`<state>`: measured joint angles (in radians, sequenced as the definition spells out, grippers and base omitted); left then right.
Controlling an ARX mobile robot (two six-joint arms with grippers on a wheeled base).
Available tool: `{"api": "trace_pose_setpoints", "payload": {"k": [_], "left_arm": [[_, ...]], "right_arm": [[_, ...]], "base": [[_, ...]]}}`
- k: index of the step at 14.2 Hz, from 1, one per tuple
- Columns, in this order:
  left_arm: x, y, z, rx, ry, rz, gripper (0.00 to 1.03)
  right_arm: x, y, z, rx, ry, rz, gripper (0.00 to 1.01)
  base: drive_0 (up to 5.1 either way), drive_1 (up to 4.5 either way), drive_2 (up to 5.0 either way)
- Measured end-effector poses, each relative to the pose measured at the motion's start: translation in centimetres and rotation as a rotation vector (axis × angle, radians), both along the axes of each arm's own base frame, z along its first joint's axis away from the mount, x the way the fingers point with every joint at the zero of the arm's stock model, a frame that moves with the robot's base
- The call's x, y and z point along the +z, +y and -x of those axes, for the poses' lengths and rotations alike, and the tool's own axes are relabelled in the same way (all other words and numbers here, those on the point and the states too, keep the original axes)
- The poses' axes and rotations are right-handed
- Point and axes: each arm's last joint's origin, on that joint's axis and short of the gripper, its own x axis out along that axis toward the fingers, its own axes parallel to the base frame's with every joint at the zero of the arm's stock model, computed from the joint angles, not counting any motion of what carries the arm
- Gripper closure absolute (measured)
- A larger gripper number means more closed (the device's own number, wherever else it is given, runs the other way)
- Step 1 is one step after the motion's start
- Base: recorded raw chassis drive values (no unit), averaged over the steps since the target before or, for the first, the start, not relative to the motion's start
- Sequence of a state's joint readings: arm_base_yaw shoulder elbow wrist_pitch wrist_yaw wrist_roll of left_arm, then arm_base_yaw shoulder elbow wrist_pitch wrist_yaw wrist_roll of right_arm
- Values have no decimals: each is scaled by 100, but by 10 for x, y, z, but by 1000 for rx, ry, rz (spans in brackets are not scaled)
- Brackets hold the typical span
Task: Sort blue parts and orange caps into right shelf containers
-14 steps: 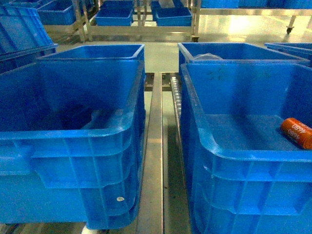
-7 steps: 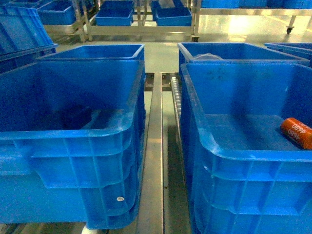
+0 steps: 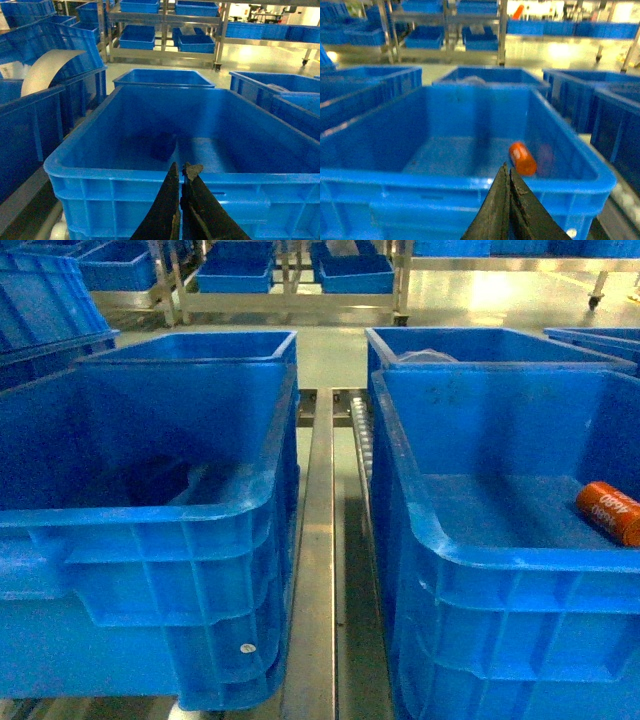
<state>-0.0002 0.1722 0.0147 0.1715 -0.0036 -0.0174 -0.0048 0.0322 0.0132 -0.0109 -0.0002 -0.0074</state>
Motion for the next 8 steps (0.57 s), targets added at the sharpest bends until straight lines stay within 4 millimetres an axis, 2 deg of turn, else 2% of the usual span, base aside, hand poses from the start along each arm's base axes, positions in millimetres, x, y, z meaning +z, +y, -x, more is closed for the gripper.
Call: {"api": "trace_pose_setpoints", "payload": {"k": [1, 2, 7, 8], "left_arm": [[-4, 0, 5, -3, 34, 0, 101], [-4, 0, 10, 3, 24, -1, 101], [-4, 0, 11, -3, 15, -3, 101], [-4, 0, 11, -3, 15, -3, 97]], "right_arm": [[6, 0, 2, 1, -60, 1, 100], [2, 0, 2, 0, -26, 0, 100], [3, 0, 2, 5, -34, 0, 100], [3, 0, 2, 5, -34, 0, 93]], "base": [[0, 0, 0], [0, 0, 0], [0, 0, 0], [0, 0, 0]]}}
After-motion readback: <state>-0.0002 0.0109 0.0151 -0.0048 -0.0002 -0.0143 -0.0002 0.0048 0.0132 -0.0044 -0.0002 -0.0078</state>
